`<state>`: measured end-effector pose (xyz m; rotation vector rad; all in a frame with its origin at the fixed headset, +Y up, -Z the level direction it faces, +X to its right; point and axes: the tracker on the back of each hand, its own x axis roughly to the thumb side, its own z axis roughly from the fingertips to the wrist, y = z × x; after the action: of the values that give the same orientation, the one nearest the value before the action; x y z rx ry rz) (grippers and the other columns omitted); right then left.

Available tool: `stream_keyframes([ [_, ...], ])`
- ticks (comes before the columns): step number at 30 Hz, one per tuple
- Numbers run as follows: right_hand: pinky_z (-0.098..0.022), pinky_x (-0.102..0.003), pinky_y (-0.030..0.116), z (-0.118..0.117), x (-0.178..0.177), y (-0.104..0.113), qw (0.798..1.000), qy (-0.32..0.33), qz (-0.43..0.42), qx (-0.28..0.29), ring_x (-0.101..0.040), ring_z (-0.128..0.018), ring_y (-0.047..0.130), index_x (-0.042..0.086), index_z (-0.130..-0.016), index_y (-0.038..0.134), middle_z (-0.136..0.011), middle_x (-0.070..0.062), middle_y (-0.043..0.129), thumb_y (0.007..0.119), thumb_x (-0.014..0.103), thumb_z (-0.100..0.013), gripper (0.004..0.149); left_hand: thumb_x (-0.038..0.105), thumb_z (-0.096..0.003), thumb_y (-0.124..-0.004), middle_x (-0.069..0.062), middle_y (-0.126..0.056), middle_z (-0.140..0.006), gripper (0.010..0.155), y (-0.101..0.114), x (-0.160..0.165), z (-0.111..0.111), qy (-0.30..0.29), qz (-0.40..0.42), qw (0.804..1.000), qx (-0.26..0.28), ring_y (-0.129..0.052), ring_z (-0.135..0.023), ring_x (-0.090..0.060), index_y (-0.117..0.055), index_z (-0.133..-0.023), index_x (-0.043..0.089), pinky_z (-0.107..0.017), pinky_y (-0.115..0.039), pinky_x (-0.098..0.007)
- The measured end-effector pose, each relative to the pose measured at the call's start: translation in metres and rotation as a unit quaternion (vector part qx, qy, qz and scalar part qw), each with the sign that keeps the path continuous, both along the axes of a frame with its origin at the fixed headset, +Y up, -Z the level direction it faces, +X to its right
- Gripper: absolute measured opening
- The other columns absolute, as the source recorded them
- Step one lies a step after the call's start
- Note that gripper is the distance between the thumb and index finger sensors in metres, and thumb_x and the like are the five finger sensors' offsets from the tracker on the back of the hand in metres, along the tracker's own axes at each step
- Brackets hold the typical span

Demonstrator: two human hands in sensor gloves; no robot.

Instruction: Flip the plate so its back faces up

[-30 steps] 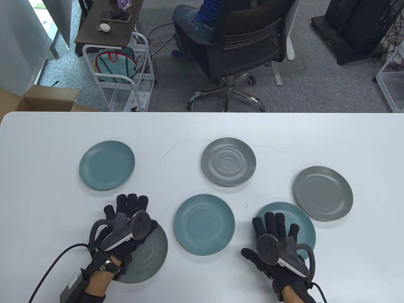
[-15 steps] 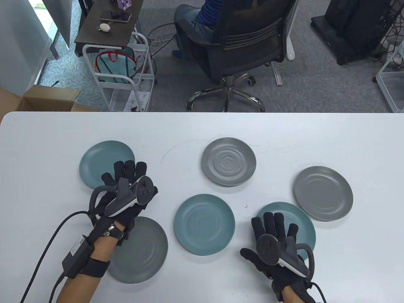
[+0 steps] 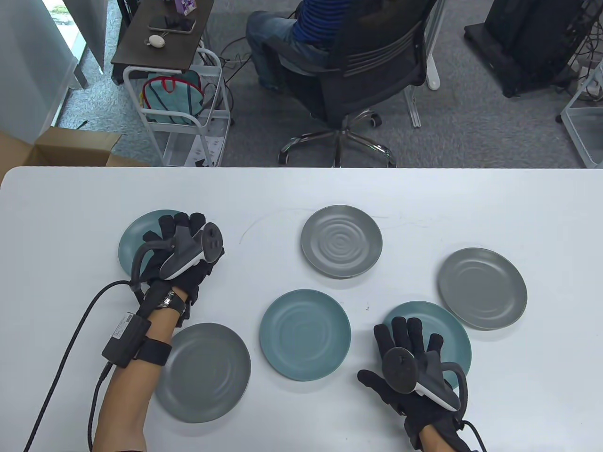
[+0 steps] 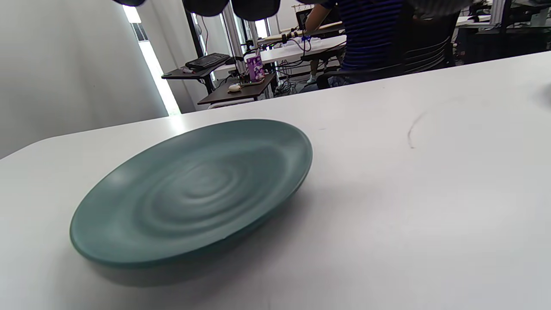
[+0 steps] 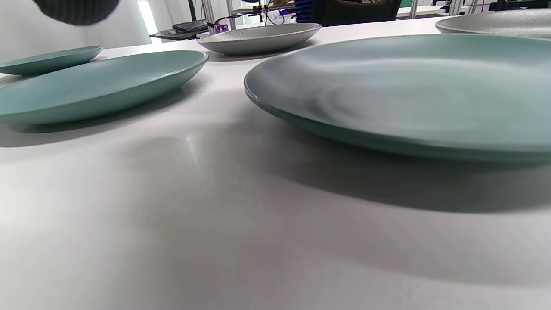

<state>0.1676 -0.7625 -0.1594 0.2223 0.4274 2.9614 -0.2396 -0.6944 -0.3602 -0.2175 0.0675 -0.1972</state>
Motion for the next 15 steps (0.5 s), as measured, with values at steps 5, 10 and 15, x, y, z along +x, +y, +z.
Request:
stream_keyframes([
  [5,-0.071,-0.072,0.013,0.0,0.0,0.0,1.0,0.002,0.001,0.001,-0.044,-0.108,0.008,0.019,-0.115,0.021,-0.119,-0.019,0.013,0.059,0.068,-0.047,0.092,0.069,-0.0538,-0.052,-0.014,-0.041,-0.123,0.084,-0.021,-0.011,-0.014,0.027,0.006,0.999,-0.032,-0.047,-0.118,-0.047,-0.034,-0.121,0.022,-0.076,-0.052,-0.07],
  [10,-0.071,-0.072,0.013,0.0,0.0,0.001,1.0,0.002,0.001,0.006,-0.044,-0.108,0.009,0.019,-0.115,0.022,-0.119,-0.02,0.013,0.059,0.068,-0.047,0.092,0.069,-0.0537,-0.053,-0.015,-0.041,-0.123,0.084,-0.046,-0.02,-0.023,0.048,0.006,0.996,-0.07,-0.047,-0.117,-0.047,-0.035,-0.121,0.021,-0.075,-0.053,-0.07],
  [15,-0.071,-0.072,0.013,0.0,-0.001,0.001,1.0,0.002,-0.002,0.002,-0.044,-0.107,0.009,0.018,-0.115,0.022,-0.119,-0.02,0.013,0.059,0.068,-0.047,0.092,0.069,-0.0537,-0.053,-0.015,-0.041,-0.123,0.084,-0.063,-0.024,-0.027,0.058,0.004,0.994,-0.096,-0.047,-0.117,-0.047,-0.036,-0.121,0.021,-0.075,-0.053,-0.07],
])
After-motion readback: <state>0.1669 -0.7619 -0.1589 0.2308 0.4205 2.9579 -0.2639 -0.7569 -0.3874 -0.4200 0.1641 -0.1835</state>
